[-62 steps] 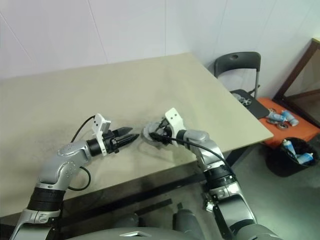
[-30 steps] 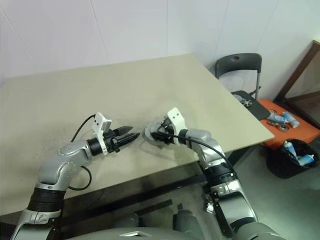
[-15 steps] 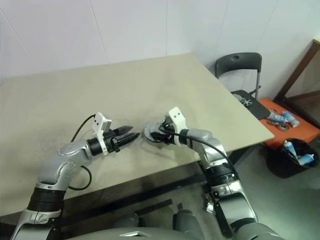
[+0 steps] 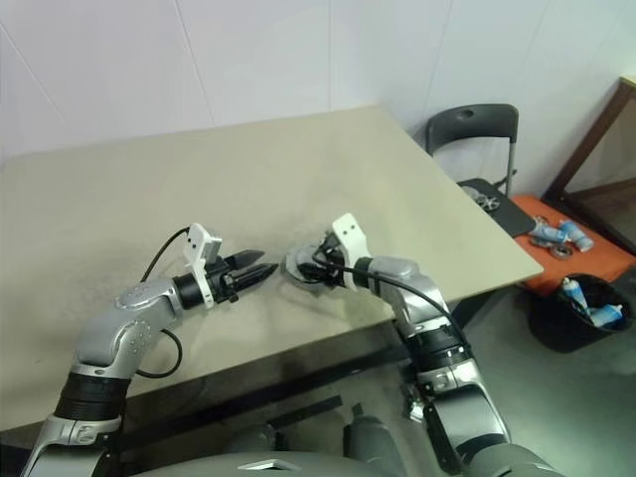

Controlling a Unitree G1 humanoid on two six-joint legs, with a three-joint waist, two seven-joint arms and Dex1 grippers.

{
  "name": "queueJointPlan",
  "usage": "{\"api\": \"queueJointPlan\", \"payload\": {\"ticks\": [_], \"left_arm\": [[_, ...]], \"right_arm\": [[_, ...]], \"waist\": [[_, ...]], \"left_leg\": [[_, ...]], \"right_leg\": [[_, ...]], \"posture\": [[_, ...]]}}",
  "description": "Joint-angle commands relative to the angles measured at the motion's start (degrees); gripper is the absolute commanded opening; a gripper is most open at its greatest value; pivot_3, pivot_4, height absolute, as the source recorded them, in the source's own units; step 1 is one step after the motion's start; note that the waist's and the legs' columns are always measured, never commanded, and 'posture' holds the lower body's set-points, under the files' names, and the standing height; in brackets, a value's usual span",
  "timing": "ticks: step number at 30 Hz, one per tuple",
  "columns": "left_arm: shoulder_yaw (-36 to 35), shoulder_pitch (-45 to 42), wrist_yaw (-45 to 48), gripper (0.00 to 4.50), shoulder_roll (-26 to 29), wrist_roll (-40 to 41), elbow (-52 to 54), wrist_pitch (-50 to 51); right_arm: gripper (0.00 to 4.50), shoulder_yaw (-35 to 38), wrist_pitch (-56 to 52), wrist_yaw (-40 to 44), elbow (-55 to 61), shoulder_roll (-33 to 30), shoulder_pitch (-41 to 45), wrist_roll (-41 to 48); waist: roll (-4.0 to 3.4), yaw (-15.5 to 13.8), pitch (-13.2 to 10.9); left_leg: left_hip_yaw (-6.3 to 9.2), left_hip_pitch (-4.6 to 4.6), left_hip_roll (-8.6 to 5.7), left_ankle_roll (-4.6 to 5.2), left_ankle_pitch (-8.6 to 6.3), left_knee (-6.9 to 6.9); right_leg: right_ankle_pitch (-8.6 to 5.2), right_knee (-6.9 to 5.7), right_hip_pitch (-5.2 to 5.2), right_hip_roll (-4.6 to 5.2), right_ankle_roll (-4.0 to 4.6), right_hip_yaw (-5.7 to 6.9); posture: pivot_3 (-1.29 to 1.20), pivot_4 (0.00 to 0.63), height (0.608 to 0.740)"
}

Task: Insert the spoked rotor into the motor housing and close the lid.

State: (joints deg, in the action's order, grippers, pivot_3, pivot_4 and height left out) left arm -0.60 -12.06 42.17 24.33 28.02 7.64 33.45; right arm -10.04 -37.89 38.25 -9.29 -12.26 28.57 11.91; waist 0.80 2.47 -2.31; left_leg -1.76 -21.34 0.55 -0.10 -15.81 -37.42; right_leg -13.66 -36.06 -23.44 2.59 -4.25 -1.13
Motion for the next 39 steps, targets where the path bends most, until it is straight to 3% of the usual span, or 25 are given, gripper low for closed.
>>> {"api": "queueJointPlan", "payload": {"ticks": [1,15,24,39], "left_arm": [[0.0,-0.6,-0.1,2.7,-0.1,0.4,2.2,-0.2],[0.0,-0.7,-0.2,2.7,-0.1,0.3,2.1,-0.3],[0.3,-0.7,0.6,2.7,-0.1,-0.1,0.7,-1.5],[0.2,-0.3,1.3,2.7,-0.4,-0.4,-1.2,-3.1]], "right_arm": [[3.11,-1.2,1.3,-0.3,-0.6,0.0,-0.3,-1.1],[3.11,-3.7,7.1,-0.4,-5.3,-1.4,-2.8,-4.8],[3.11,0.1,1.8,2.4,-7.2,-3.2,-2.9,-0.9],[3.11,-3.2,7.8,-4.2,-6.6,0.5,-4.6,-5.4]], "waist": [[0.0,0.0,0.0],[0.05,0.0,0.0],[0.13,-0.3,0.1],[0.4,0.0,0.4]], "left_leg": [[0.0,0.0,0.0,0.0,0.0,0.0],[0.0,0.14,0.0,0.0,0.0,-0.1],[0.01,0.14,0.0,0.0,0.0,-0.12],[0.01,0.25,0.04,-0.01,0.0,-0.16]], "right_leg": [[0.0,0.0,0.0,0.0,0.0,0.0],[-0.07,-0.01,0.18,0.0,0.13,-0.01],[-0.07,0.0,0.22,0.03,0.13,0.0],[-0.08,-0.03,0.29,0.06,0.17,0.0]], "posture": [[0.0,0.0,0.74],[0.0,0.0,0.74],[0.0,0.0,0.74],[0.0,0.0,0.74]]}}
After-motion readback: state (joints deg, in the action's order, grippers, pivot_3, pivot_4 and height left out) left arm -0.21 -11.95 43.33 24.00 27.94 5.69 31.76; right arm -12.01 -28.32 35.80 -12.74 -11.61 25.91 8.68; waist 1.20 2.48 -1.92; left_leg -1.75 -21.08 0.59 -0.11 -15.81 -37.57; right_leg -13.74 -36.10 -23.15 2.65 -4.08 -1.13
